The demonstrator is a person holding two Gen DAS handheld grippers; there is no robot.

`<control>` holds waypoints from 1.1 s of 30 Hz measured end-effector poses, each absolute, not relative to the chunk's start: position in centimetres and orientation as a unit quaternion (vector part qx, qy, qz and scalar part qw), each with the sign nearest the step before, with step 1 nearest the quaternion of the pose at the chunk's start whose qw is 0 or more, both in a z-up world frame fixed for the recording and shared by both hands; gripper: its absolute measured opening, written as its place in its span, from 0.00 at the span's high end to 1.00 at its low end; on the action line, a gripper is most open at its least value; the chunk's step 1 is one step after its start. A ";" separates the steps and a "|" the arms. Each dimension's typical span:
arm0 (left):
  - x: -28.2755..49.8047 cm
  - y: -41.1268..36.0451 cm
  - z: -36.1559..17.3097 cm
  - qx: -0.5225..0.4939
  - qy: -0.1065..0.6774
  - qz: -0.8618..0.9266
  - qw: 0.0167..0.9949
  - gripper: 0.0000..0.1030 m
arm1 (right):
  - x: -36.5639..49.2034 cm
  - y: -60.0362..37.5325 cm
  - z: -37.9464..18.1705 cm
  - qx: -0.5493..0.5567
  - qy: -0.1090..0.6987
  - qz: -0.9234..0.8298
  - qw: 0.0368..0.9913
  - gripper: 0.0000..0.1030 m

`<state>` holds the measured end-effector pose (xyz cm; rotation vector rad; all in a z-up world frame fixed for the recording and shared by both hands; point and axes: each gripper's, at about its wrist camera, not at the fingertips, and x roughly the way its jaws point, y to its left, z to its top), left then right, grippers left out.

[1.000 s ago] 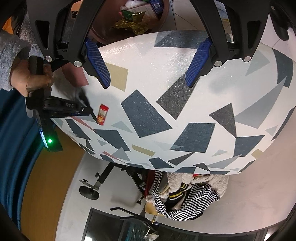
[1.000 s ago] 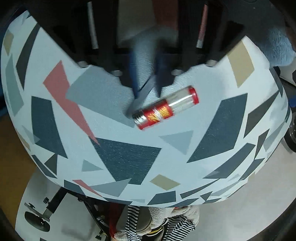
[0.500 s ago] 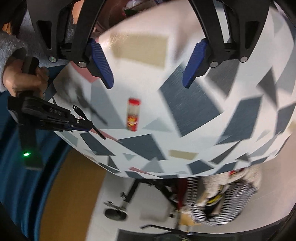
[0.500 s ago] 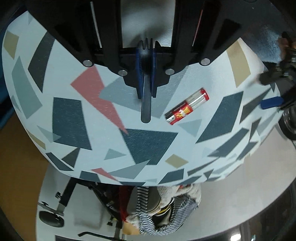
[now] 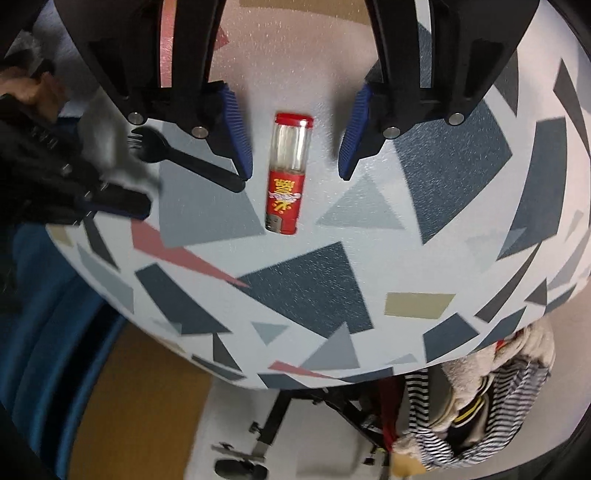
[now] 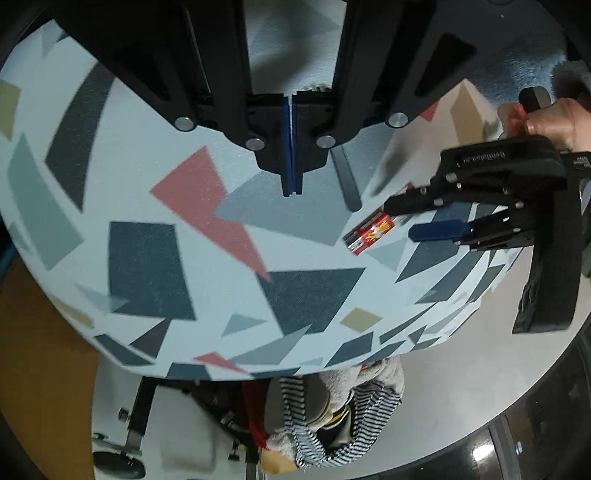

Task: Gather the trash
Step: 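Grasp the red lighter with the left tool while the right grasps the black spoon, then carry the held lighter and spoon down over the brown bin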

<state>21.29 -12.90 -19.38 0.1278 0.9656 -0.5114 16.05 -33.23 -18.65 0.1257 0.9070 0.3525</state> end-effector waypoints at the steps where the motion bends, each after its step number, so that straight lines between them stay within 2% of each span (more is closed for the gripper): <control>1: 21.2 -12.5 -19.2 0.053 0.458 -0.243 0.853 0.54 | 16.1 -33.0 -18.8 0.056 0.437 0.171 0.881 0.93; 7: 20.7 -10.6 -18.6 0.041 0.455 -0.242 0.856 0.54 | 16.4 -31.0 -19.5 0.024 0.443 0.191 0.875 0.78; 21: 20.7 -10.7 -19.0 0.041 0.458 -0.252 0.852 0.54 | 15.3 -28.1 -20.4 -0.061 0.448 0.202 0.869 0.78; 22: 20.7 -11.0 -19.1 0.042 0.458 -0.254 0.851 0.54 | 15.4 -28.2 -20.4 -0.058 0.447 0.206 0.868 0.81; 23: 20.8 -11.3 -19.1 0.044 0.458 -0.256 0.850 0.54 | 15.4 -28.3 -20.4 -0.057 0.446 0.206 0.869 0.87; 33: 22.3 -14.6 -20.7 0.086 0.465 -0.260 0.842 0.54 | 15.6 -31.5 -18.6 0.019 0.406 0.172 0.898 0.87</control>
